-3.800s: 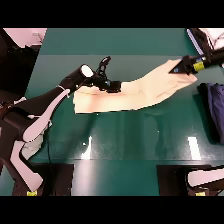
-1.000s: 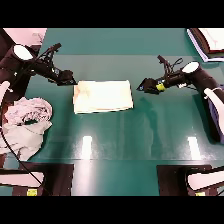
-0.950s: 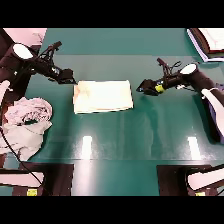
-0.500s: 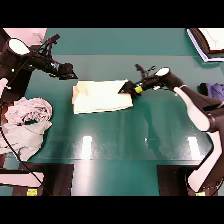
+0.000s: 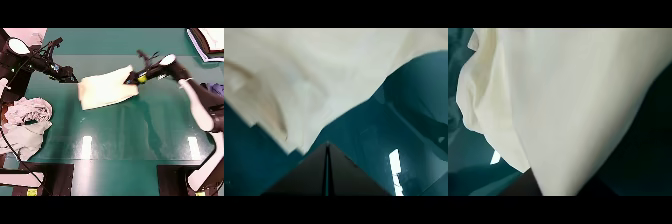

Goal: Fold the shirts.

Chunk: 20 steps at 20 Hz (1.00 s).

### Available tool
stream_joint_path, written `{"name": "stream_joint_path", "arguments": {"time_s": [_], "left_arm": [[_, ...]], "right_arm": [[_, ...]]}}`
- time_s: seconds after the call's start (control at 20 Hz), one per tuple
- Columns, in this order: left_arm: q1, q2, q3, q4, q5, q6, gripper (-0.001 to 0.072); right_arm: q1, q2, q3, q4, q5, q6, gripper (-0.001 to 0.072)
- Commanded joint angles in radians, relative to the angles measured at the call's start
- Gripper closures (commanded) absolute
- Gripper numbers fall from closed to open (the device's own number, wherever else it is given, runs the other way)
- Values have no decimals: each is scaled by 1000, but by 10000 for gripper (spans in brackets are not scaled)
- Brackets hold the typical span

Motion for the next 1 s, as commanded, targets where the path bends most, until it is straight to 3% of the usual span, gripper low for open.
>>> {"name": "stream_joint_path", "arguments": {"time_s": [0.0,0.2,0.4,0.75,0.95], "left_arm": [[0,-1,1,-28,-6,2,683],[-4,-1,1,-108,77,2,683],[-84,-1,1,-107,187,1,683],[-226,-1,1,-100,307,2,683],[-239,-2,0,-93,309,2,683]], "right_arm": [[-183,165,11,-246,-14,97,698],[-492,296,11,-280,-43,175,699],[-726,316,8,-274,-47,201,698],[-863,317,21,-269,-53,180,699],[-893,324,188,-272,83,147,699]]}}
